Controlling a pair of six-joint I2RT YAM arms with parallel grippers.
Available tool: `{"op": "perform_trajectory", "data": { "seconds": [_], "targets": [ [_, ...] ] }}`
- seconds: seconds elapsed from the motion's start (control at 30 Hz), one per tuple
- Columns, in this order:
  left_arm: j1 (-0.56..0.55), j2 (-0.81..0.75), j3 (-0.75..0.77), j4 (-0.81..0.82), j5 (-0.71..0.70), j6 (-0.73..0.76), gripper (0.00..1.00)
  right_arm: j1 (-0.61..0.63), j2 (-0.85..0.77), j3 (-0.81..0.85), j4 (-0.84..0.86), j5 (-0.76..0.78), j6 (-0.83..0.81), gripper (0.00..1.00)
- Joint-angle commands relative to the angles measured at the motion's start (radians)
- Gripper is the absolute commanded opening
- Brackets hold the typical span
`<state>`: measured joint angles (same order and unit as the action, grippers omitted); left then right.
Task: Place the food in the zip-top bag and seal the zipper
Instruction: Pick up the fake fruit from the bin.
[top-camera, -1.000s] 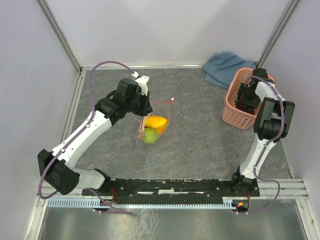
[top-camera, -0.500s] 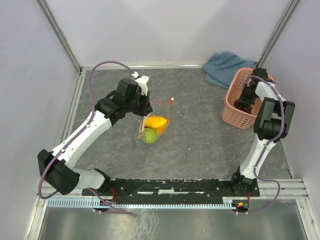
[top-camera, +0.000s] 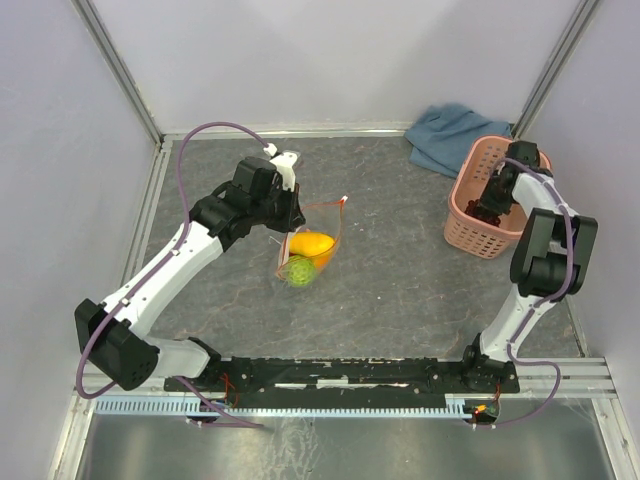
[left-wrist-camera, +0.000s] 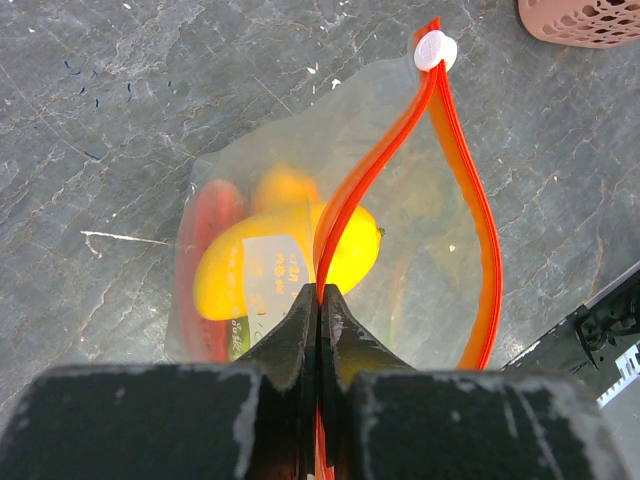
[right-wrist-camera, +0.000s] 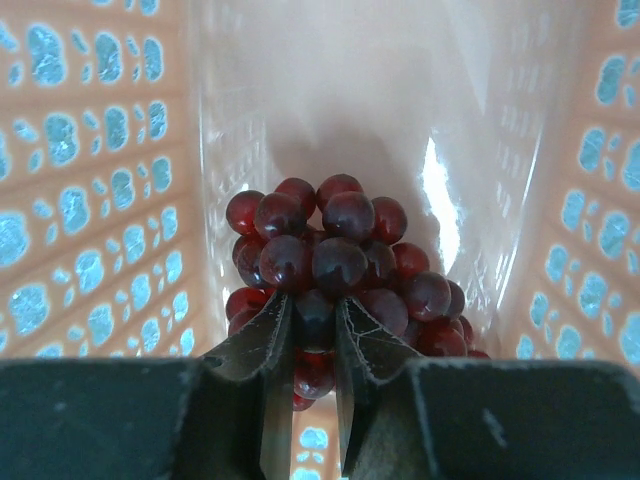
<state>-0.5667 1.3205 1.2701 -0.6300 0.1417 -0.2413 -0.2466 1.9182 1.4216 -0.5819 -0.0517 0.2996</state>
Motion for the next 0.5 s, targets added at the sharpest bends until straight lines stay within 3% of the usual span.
{"op": "perform_trajectory", "data": {
  "seconds": [0.0, 0.47],
  "targets": [
    [0.004, -0.029, 0.014, 0.034, 0.025, 0.033, 0.03, 0.003, -0.148, -0.038, 0.080, 0.033, 0.034, 0.02],
    [0.004, -0.039, 0.008, 0.046, 0.065, 0.034, 0.03, 0.007, -0.400, -0.103, 0.125, 0.092, 0.051, 0.02]
  ]
}}
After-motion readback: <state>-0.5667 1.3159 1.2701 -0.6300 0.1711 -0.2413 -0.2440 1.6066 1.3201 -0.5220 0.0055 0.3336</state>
